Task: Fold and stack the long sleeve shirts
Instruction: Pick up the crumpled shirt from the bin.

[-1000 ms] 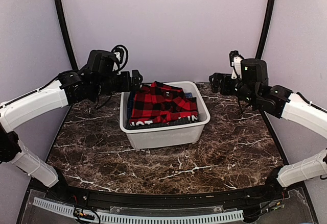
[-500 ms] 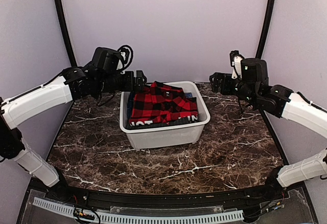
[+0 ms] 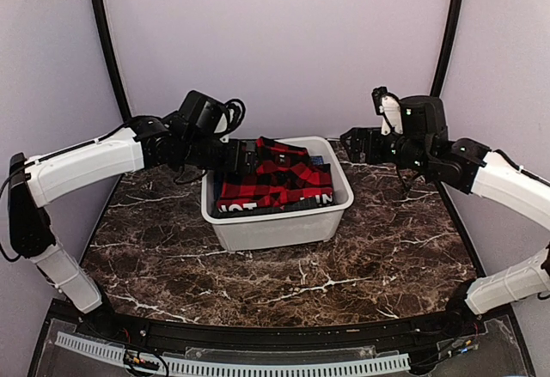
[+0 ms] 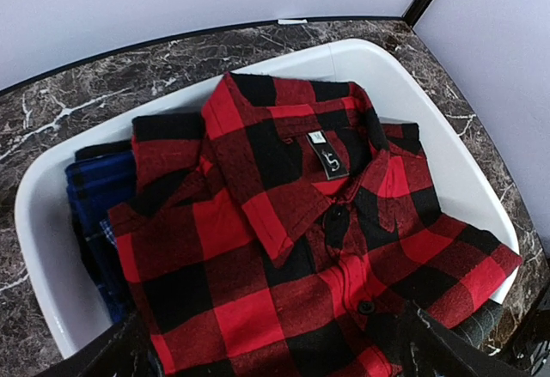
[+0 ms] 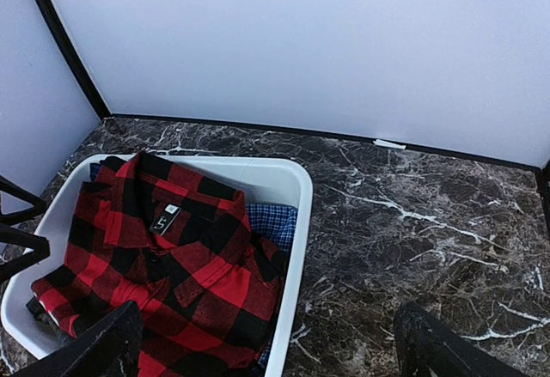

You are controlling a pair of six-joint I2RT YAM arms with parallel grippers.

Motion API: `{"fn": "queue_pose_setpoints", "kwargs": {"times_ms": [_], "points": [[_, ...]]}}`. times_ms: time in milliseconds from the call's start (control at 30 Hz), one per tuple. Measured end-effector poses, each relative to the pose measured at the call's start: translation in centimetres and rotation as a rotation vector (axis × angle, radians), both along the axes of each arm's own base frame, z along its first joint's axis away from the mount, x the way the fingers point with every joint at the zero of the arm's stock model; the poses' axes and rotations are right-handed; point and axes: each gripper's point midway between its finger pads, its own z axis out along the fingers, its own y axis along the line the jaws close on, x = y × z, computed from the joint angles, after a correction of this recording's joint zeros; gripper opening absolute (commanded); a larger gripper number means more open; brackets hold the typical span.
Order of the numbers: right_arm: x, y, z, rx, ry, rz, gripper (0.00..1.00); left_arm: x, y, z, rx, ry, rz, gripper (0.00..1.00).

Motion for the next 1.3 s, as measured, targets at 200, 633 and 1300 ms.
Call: {"fn": "queue_pose_setpoints", "kwargs": {"times_ms": [200,633,1300], "points": [[-0.2,1.2,-0.9,-0.009,0.03,0.04,0.98,1.1,-2.5,-3.0,0.064,0.05,0.001,0.97],[-0.5,1.4,-1.6,-0.016,0.057,0.052,0.98,7.3,-4.5,-8.6,0.251,0.003,0.209,0.79],[-1.2,1.0,-1.7,-0.001,0.06,0.053,0.98,5.6,-8.5,-7.4,0.254,-0.001,0.119,0.91]]}}
